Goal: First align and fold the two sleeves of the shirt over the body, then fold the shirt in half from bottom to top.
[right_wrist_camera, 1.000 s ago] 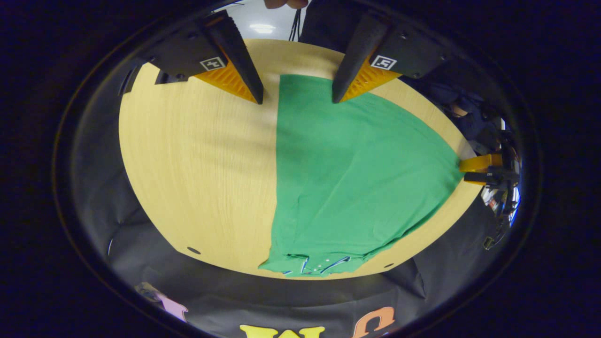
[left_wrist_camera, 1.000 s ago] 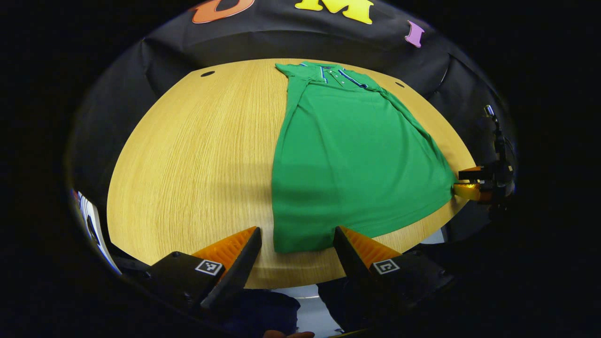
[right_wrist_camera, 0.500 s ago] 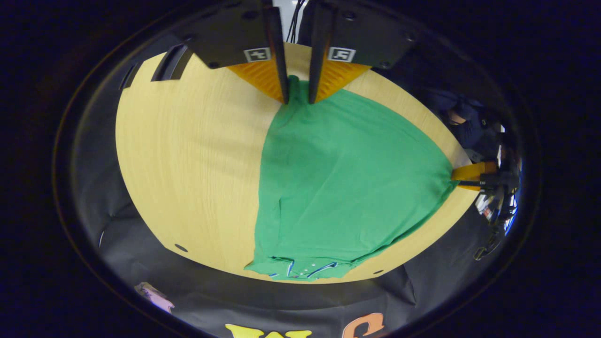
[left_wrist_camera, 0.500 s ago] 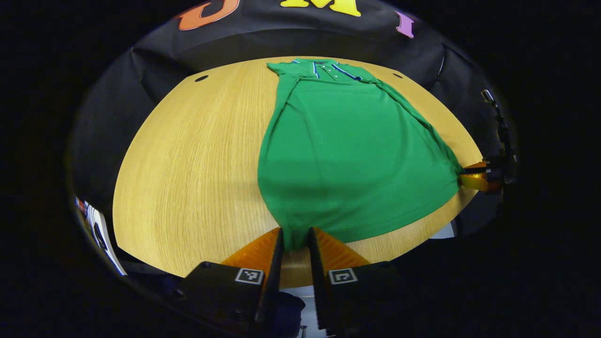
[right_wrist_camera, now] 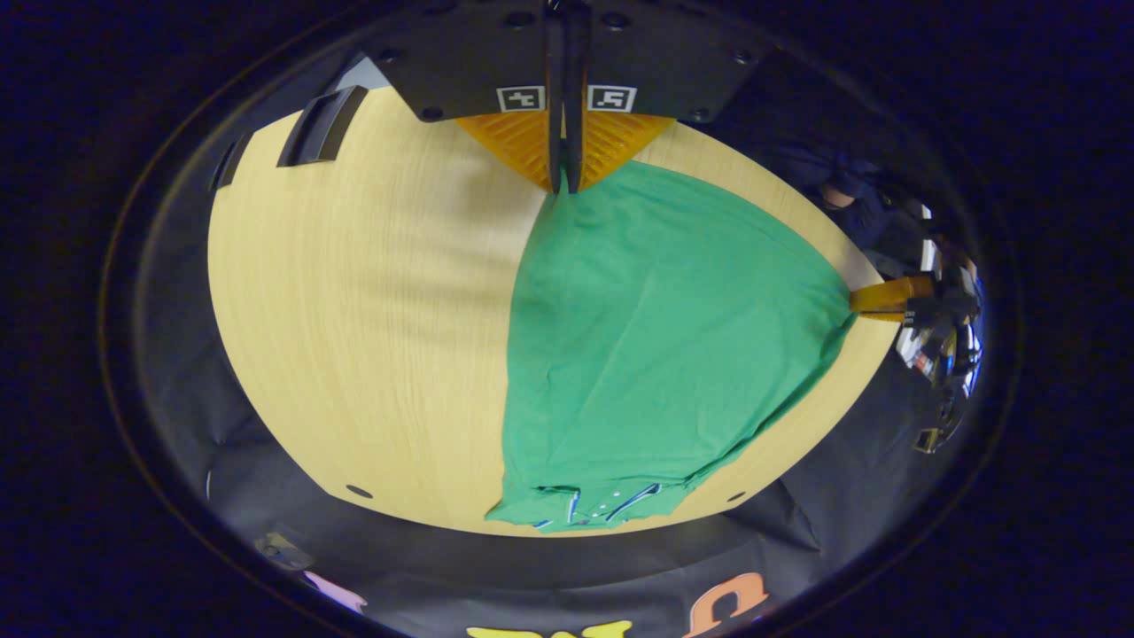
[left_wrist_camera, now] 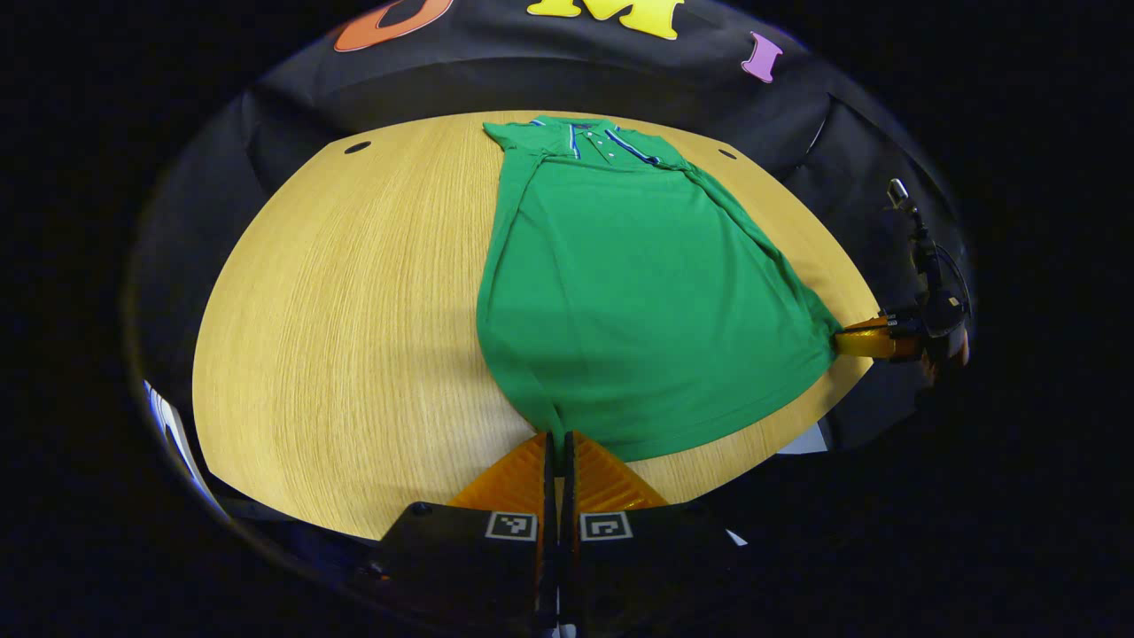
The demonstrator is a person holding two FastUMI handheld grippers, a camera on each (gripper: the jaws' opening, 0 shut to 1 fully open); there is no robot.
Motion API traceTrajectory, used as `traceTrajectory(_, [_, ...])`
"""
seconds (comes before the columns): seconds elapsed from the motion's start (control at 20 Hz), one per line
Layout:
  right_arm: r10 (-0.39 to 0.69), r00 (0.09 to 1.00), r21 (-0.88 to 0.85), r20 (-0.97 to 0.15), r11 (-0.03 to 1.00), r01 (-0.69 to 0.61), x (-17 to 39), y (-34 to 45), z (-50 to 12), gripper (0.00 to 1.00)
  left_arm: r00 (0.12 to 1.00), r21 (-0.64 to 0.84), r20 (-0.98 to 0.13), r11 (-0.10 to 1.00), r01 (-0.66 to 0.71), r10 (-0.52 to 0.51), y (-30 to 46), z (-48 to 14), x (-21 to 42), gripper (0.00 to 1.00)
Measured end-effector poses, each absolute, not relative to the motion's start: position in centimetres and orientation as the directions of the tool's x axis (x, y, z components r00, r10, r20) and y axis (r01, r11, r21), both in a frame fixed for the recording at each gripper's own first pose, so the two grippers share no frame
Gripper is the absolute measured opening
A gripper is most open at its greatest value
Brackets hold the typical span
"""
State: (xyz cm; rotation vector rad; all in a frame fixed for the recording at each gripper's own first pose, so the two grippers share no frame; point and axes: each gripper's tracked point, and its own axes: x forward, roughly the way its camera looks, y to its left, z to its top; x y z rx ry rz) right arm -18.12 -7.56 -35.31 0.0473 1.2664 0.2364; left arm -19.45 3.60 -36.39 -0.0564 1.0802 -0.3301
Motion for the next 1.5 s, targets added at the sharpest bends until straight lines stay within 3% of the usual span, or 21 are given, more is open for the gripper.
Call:
traceTrajectory(0.4, [0.244,0.366,0.217,-0.898,0.97,-0.113,-13.4,-8.1,-31.1,0.02,0.471,-0.197,-0.824,0.939,0.281,-0.314,2.9,-32.5,-15.8,0.04])
traceTrajectory(1.5, [0.273,0.599,0.22,-0.753,0.962,-0.162,7.9,-7.5,-21.2,0.02,0.698,-0.182,-0.643,0.948,0.261,-0.316,4.1,-20.5,5.2,0.04])
